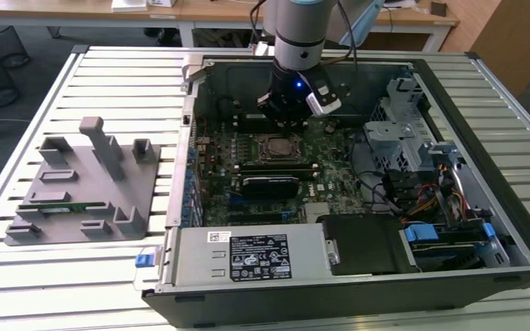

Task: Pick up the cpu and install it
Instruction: 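Install the first cpu locking lever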

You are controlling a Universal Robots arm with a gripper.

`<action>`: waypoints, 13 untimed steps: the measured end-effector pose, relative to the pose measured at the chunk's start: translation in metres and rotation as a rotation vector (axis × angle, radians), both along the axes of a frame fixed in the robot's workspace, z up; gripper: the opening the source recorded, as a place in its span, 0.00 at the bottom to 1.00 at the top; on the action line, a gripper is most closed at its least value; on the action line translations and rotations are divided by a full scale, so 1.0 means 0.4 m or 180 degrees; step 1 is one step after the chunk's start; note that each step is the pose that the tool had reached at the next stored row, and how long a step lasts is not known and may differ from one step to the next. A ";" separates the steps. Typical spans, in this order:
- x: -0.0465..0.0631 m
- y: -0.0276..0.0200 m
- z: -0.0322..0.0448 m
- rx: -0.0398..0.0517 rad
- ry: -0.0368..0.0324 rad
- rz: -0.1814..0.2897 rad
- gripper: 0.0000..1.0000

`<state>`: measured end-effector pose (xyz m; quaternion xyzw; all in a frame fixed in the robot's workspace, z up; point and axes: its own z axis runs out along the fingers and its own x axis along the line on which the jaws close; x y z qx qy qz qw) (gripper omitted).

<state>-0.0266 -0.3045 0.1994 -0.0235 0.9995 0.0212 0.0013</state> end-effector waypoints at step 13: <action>0.004 -0.003 -0.012 -0.0066 0.0012 -0.0001 0.11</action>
